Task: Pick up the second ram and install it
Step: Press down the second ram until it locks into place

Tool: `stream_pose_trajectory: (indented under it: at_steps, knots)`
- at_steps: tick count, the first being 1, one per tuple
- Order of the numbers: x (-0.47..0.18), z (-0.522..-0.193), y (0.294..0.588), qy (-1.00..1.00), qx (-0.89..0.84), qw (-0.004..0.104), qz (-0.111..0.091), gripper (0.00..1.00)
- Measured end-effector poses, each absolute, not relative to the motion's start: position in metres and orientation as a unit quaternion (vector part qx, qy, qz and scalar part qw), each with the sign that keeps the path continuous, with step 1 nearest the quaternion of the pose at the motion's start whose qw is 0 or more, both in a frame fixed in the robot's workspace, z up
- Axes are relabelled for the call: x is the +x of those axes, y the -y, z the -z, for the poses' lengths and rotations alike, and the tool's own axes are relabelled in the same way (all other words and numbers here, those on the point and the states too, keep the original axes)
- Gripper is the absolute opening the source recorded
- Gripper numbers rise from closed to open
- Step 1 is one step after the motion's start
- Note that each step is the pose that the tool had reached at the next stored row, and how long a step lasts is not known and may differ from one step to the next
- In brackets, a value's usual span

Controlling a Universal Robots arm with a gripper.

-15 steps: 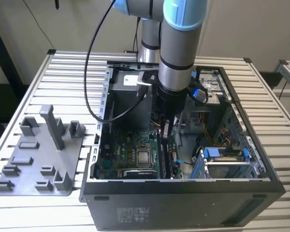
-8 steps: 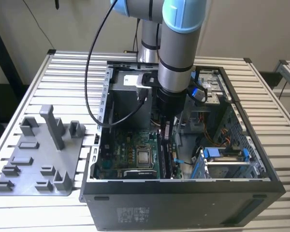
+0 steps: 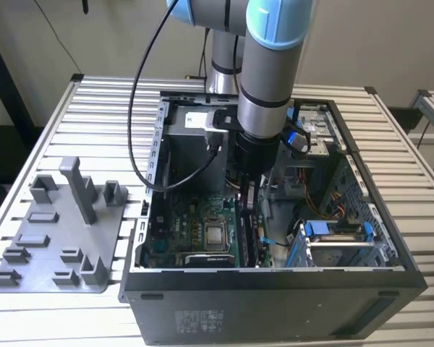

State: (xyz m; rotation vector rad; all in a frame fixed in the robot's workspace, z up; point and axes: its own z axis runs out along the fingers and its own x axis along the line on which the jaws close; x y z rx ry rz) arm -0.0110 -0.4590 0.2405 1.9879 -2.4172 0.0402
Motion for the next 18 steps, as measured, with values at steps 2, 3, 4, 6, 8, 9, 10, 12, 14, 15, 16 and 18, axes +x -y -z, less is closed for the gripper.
stream_pose_trajectory:
  at_steps: [2,3,4,6,8,9,10,12,14,15,16,18]
  knots:
    - [-0.011,-0.241,0.459,0.772,0.635,0.006,-0.013,0.11]
    - [-0.011,-0.240,0.459,0.772,0.635,0.006,-0.013,0.11]
    - [-0.011,-0.240,0.459,0.772,0.635,0.006,-0.013,0.11]
    - [-0.010,-0.240,0.459,0.772,0.635,0.006,-0.013,0.11]
    - [-0.010,-0.239,0.459,0.772,0.635,0.006,-0.013,0.11]
    - [-0.010,-0.239,0.459,0.772,0.635,0.006,-0.013,0.11]
    - [-0.009,-0.238,0.459,0.772,0.635,0.006,-0.013,0.11]
    - [-0.009,-0.236,0.459,0.772,0.635,0.006,-0.013,0.11]
    - [-0.009,-0.232,0.459,0.772,0.635,0.006,-0.013,0.11]
    - [-0.009,-0.231,0.459,0.772,0.635,0.006,-0.013,0.11]
    - [-0.009,-0.229,0.459,0.772,0.635,0.006,-0.013,0.11]
    - [-0.009,-0.225,0.459,0.772,0.635,0.006,-0.013,0.11]
